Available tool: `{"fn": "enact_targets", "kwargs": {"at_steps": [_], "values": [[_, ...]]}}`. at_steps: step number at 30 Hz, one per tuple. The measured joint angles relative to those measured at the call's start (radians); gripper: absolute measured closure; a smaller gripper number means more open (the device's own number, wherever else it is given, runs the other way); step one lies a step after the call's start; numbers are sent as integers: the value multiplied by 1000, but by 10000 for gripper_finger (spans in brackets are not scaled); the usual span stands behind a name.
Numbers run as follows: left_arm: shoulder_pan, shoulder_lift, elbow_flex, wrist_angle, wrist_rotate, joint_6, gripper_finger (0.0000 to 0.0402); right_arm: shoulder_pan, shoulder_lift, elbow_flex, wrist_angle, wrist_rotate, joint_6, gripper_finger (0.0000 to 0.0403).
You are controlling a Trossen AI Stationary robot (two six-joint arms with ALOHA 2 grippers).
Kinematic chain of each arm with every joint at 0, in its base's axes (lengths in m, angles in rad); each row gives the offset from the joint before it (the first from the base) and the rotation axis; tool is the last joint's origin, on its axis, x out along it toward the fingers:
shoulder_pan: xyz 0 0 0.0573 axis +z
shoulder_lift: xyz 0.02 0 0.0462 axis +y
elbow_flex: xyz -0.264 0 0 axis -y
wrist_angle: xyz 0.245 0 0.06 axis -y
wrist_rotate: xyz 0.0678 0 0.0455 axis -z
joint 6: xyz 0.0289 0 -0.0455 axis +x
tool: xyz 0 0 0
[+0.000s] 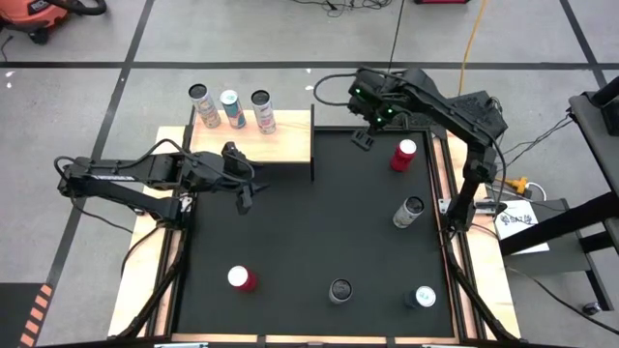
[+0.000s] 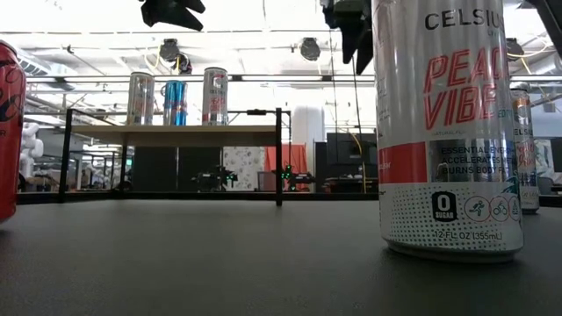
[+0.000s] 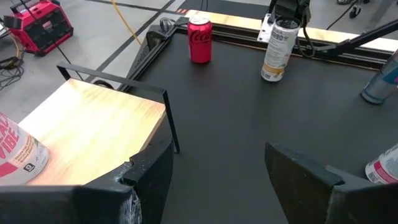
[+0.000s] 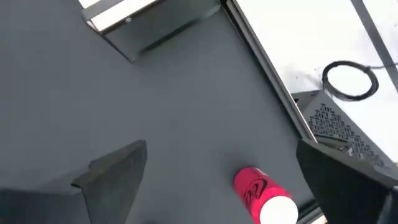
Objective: Place canned beverage on shelf
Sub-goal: Put the top red black soda can on the shelf
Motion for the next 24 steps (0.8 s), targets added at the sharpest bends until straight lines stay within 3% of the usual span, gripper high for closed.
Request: {"fn": "enact_targets", "kwargs": {"at_steps": [11, 24], "values": [[0, 0, 0, 2, 0, 3, 148, 6, 0, -9, 127, 2, 9, 7], [0, 0, 0, 2, 0, 0, 148, 10, 0, -9, 2, -51, -54, 7]]}}
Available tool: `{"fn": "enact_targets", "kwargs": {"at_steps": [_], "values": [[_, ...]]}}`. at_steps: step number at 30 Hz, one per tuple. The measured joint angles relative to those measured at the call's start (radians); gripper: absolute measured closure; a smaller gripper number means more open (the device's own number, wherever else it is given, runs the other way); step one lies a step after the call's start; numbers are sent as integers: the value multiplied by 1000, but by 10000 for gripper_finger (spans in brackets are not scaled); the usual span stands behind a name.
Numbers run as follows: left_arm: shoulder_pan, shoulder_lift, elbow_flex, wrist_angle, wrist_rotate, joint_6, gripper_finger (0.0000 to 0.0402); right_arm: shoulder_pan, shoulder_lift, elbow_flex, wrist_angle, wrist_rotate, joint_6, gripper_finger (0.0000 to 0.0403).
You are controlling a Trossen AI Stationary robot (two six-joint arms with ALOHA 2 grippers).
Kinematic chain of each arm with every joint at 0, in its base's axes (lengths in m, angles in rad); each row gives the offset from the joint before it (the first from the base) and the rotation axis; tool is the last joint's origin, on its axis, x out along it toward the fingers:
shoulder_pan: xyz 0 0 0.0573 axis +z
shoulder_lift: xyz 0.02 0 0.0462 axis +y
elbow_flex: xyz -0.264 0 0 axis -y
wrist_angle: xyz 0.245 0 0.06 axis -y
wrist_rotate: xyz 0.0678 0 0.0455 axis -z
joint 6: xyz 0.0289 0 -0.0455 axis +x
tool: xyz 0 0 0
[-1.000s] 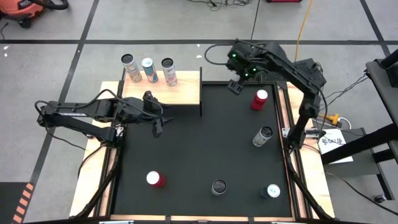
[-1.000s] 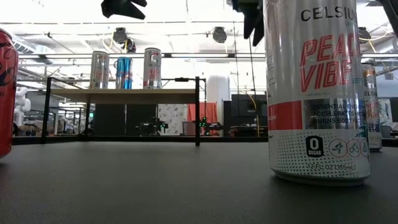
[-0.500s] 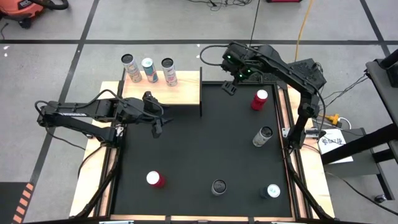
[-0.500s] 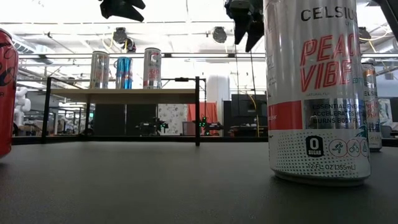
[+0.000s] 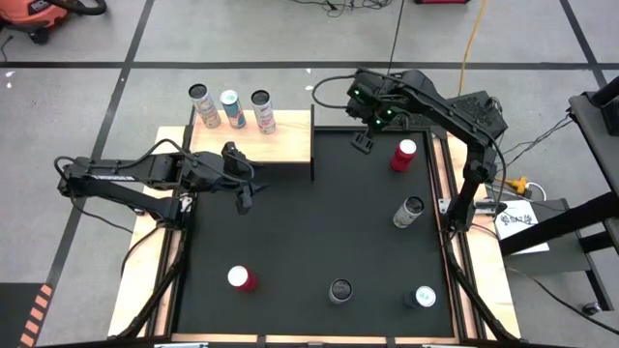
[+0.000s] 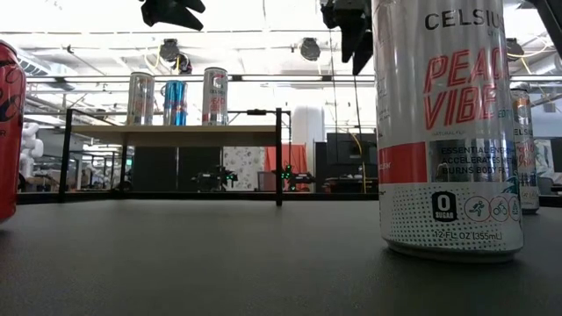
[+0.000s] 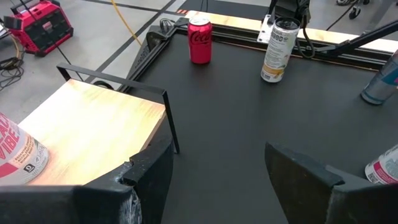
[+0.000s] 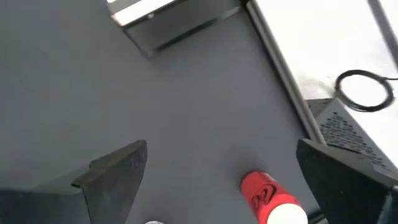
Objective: Place canned beverage on shelf
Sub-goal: Put the top red black soda can on the shelf
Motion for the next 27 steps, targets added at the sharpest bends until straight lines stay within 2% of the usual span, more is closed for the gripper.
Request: {"fn": "enact_targets", "kwargs": {"at_steps": [13, 15, 19, 27], "values": [[0, 0, 0, 0, 0, -1, 148, 3, 0, 0, 133, -1, 28, 7], [0, 0, 0, 0, 0, -1, 148, 2, 0, 0, 116, 14, 28, 7], [0, 0, 0, 0, 0, -1, 148, -19, 0, 0, 0, 114, 47, 7], [0, 0, 1, -13, 0, -1, 148, -133, -13, -47, -7, 103, 190, 7]]}}
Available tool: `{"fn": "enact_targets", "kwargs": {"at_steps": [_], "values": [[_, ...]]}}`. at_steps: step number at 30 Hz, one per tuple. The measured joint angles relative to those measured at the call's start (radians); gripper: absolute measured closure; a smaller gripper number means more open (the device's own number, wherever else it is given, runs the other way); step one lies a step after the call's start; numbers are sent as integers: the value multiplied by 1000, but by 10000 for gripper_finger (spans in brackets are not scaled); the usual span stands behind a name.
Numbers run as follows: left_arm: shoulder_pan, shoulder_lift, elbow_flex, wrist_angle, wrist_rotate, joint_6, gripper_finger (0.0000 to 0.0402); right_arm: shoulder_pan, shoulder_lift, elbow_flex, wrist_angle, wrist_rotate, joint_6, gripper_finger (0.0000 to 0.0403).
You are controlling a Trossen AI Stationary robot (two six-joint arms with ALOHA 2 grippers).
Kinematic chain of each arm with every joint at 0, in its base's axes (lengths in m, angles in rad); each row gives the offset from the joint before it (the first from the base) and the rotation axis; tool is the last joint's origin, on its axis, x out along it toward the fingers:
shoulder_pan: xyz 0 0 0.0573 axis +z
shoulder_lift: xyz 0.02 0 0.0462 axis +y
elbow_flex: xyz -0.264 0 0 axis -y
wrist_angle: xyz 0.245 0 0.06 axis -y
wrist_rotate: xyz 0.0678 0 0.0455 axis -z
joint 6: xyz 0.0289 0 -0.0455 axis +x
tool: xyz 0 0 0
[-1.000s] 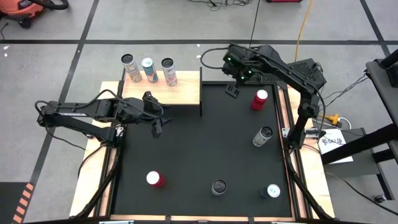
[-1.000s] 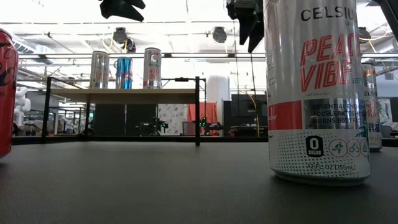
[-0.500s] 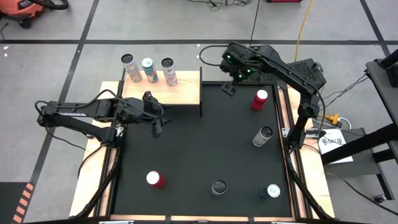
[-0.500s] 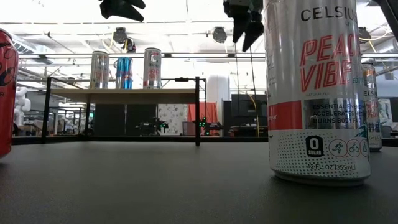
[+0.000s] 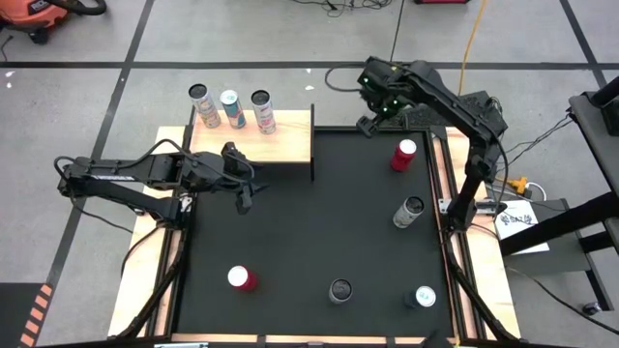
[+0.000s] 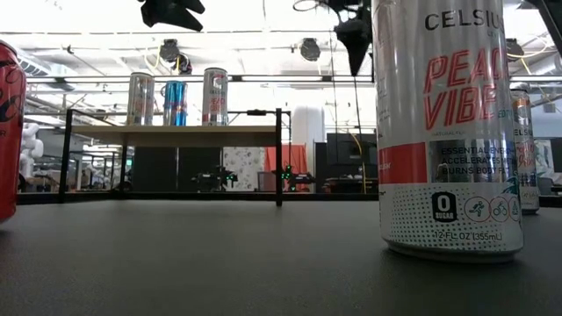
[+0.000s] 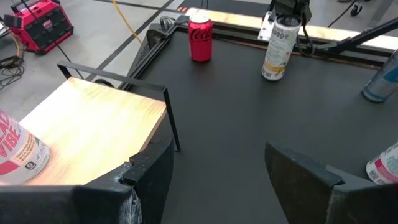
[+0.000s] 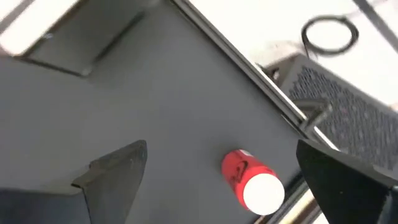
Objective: Place canned beverage on shelf
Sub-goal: Put the top red black soda can on the shelf
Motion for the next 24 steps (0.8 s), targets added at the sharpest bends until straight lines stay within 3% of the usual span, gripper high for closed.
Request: {"fn": "enact_targets", "kwargs": {"at_steps": [24], "values": [[0, 0, 0, -16, 0, -1, 148, -230, 1, -441, 34, -22, 95, 7]]}}
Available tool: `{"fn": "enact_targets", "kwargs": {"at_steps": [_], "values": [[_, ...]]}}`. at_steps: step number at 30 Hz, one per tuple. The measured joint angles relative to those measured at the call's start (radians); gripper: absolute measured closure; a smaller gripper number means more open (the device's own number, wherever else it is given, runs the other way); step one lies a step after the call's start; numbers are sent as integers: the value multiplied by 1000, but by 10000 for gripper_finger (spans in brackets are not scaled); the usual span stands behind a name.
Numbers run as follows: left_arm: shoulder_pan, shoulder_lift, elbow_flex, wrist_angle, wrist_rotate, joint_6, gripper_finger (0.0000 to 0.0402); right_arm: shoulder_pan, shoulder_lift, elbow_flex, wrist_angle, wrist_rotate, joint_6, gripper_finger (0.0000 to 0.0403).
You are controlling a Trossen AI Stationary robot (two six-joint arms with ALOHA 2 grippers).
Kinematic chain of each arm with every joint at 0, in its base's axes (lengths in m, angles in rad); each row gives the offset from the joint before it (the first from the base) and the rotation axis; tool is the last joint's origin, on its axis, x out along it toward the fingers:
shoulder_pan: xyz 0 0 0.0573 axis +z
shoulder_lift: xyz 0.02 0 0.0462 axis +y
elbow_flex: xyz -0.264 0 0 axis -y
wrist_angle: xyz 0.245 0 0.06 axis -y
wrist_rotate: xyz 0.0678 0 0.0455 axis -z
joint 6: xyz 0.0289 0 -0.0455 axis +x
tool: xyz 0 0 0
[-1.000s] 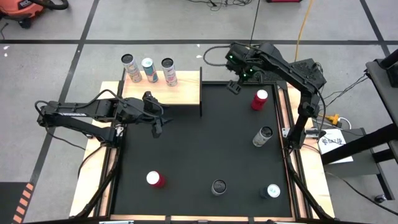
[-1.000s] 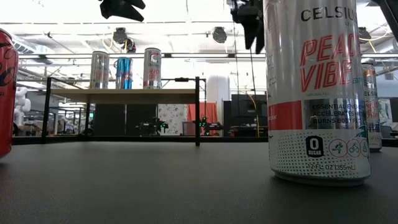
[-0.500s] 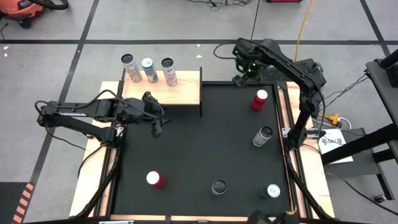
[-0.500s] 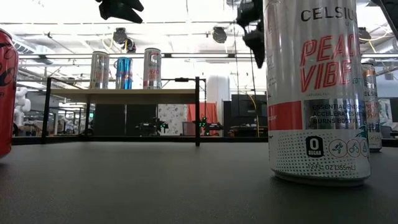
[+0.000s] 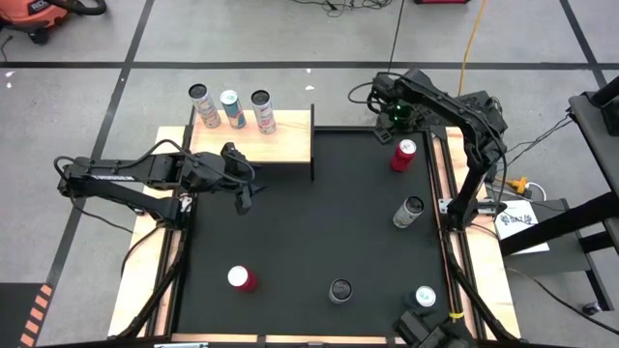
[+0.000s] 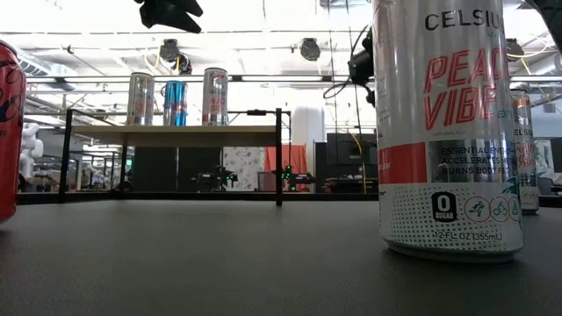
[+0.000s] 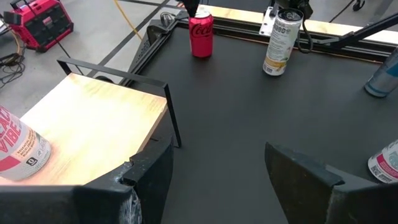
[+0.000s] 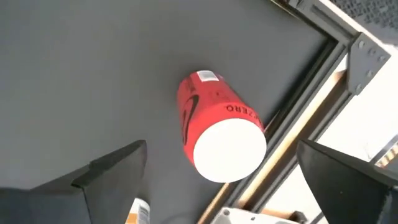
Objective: Place canned beverage on shelf
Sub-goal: Put the top red black soda can on the shelf
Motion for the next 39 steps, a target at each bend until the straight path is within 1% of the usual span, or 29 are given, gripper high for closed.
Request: {"fn": "enact_targets", "kwargs": {"at_steps": [9, 12, 16, 21, 22, 26, 33, 36, 39], "values": [[0, 0, 0, -46, 0, -2, 148, -14, 0, -78, 7, -2, 49, 7], [0, 0, 0, -43, 2, -51, 148, -13, 0, -123, 9, -2, 56, 7], [0, 0, 0, -43, 62, -73, 148, -13, 0, -186, 21, -2, 30, 7], [-1, 0, 0, -42, 74, -72, 148, -13, 0, -240, 106, -8, 21, 7], [-1, 0, 0, -42, 74, -72, 148, -13, 0, -249, 127, -25, 12, 7], [-1, 0, 0, -41, 74, -71, 148, -14, 0, -269, 203, -75, -16, 7], [0, 0, 0, -38, 74, -71, 148, -13, 0, -270, 207, -84, -22, 8], [0, 0, 0, -38, 74, -71, 148, -13, 0, -270, 216, -83, -22, 21], [0, 0, 0, -38, 74, -71, 148, -13, 0, -270, 217, -81, -22, 55]]}}
